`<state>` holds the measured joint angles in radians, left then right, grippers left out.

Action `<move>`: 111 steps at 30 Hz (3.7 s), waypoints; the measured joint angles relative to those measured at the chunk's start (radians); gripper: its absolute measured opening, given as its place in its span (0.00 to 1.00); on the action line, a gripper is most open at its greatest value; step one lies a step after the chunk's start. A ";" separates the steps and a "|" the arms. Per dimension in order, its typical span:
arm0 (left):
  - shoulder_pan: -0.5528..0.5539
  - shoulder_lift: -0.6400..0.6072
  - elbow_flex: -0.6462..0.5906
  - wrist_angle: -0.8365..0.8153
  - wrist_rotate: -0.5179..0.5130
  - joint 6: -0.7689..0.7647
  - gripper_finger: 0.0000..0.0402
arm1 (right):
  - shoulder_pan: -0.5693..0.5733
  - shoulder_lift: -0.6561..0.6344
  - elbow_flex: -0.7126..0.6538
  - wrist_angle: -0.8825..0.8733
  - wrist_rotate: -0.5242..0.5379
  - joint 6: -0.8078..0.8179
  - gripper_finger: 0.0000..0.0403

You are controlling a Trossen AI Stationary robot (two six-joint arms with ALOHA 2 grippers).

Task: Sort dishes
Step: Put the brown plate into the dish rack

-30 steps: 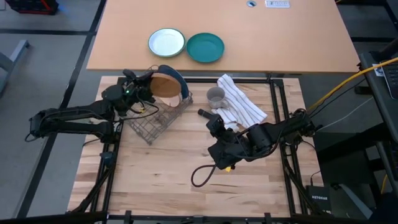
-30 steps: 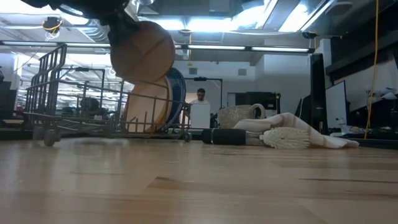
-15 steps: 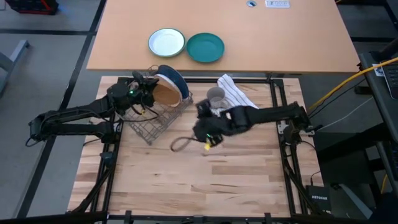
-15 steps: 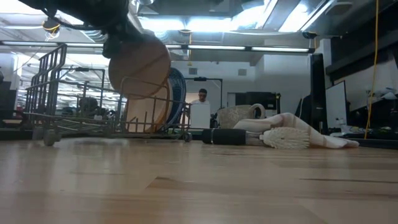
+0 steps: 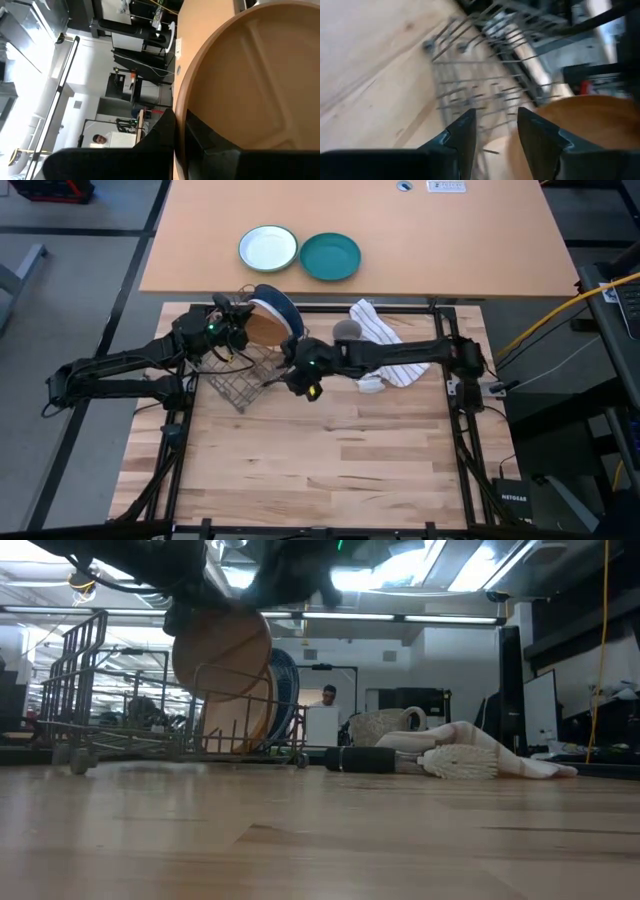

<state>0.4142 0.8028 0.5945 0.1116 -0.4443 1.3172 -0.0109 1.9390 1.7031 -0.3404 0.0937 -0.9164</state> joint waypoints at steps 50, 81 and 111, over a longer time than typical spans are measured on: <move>-0.002 0.000 0.000 -0.073 -0.001 0.002 0.00 | -0.080 0.233 0.005 0.133 -0.060 -0.264 0.03; -0.002 0.001 0.000 -0.064 0.339 0.018 0.00 | -0.003 0.151 0.010 -0.149 -0.056 -0.389 0.04; -0.002 0.004 0.000 -0.117 0.401 -0.105 0.01 | 0.025 0.144 0.027 -0.194 -0.060 -0.406 0.08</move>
<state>0.4118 0.8070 0.5941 -0.0053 -0.0434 1.2121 0.0143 2.0834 1.7298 -0.5347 0.0334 -1.3229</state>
